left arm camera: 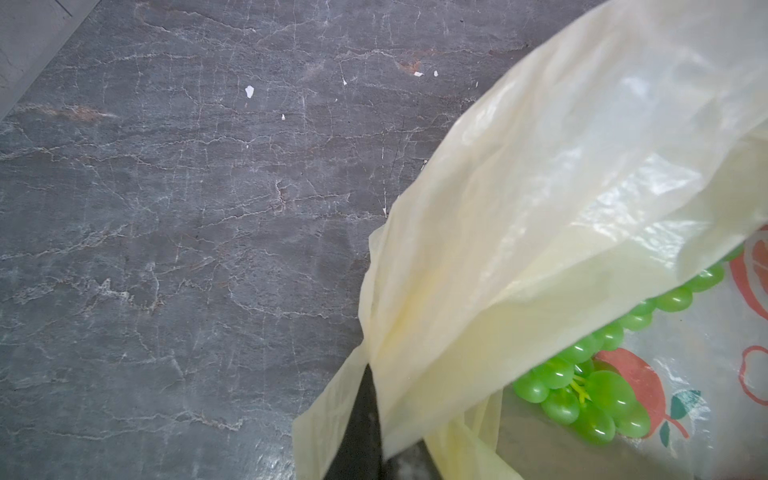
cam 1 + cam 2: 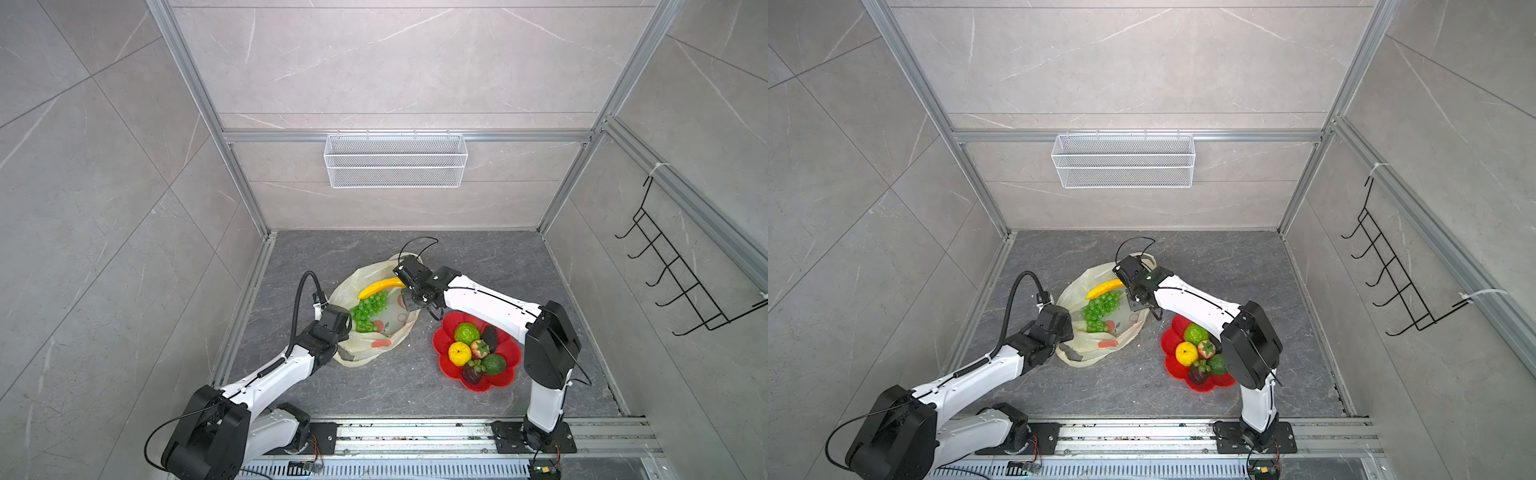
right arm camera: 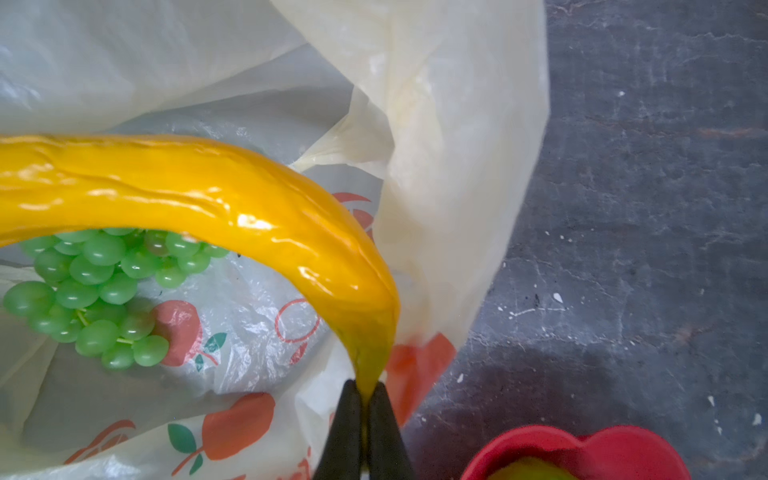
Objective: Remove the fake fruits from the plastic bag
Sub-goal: 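Lift the yellow banana out and carry it over the red bowl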
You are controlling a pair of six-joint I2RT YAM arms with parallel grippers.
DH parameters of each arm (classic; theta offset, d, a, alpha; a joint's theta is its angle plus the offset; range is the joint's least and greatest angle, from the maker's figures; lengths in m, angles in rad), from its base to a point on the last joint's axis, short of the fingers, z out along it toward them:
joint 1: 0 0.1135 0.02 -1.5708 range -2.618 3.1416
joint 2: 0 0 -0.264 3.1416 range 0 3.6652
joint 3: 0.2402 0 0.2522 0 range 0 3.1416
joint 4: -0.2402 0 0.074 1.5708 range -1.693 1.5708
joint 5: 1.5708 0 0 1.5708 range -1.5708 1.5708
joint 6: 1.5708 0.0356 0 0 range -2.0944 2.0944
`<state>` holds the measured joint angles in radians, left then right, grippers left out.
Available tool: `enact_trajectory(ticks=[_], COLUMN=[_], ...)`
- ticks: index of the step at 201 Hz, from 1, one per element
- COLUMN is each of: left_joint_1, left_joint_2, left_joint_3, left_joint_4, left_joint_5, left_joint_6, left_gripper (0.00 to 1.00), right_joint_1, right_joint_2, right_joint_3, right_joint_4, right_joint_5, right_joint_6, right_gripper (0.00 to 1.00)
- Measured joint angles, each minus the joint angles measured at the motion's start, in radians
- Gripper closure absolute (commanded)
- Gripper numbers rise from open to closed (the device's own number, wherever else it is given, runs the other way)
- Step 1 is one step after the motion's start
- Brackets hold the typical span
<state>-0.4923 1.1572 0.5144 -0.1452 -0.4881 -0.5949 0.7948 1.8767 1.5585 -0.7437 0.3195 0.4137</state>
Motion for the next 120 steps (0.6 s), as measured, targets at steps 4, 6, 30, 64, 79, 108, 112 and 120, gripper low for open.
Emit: enact_trajectory(ticks=[4,6,30,64,79,108,112,120], left_joint_1=[0.0,0.0,0.002,0.002,0.002,0.002,0.002,0.002], left_joint_2=[0.0,0.0,0.0,0.0,0.0,0.0,0.0,0.0], left_joint_3=[0.0,0.0,0.0,0.0,0.0,0.0,0.0,0.0], left_joint_4=[0.0,0.0,0.0,0.0,0.0,0.0,0.0,0.0], left_joint_5=[0.0,0.0,0.001,0.001,0.001,0.002,0.002,0.002], left_joint_6=[0.0,0.0,0.0,0.0,0.0,0.0,0.0,0.0], left_gripper=[1.0,1.0,1.0,1.0,1.0,1.0,1.0,1.0], right_joint_1=[0.0,0.0,0.003,0.005,0.005,0.002,0.0,-0.007], right_joint_2=[-0.007,-0.01,-0.051,-0.14,-0.183,-0.262,-0.271,-0.294], right_joint_3=[-0.006,-0.009,-0.038,-0.082,-0.1,-0.14,-0.146,-0.163], right_joint_4=[-0.002,-0.002,-0.016,-0.045,-0.068,-0.147,-0.158,-0.187], right_joint_5=[0.0,0.0,0.006,0.031,0.053,0.119,0.126,0.138], right_joint_6=[0.004,0.005,0.018,0.048,0.068,0.136,0.146,0.169], right_gripper=[0.96,0.96,0.96,0.97,0.97,0.97,0.97,0.98])
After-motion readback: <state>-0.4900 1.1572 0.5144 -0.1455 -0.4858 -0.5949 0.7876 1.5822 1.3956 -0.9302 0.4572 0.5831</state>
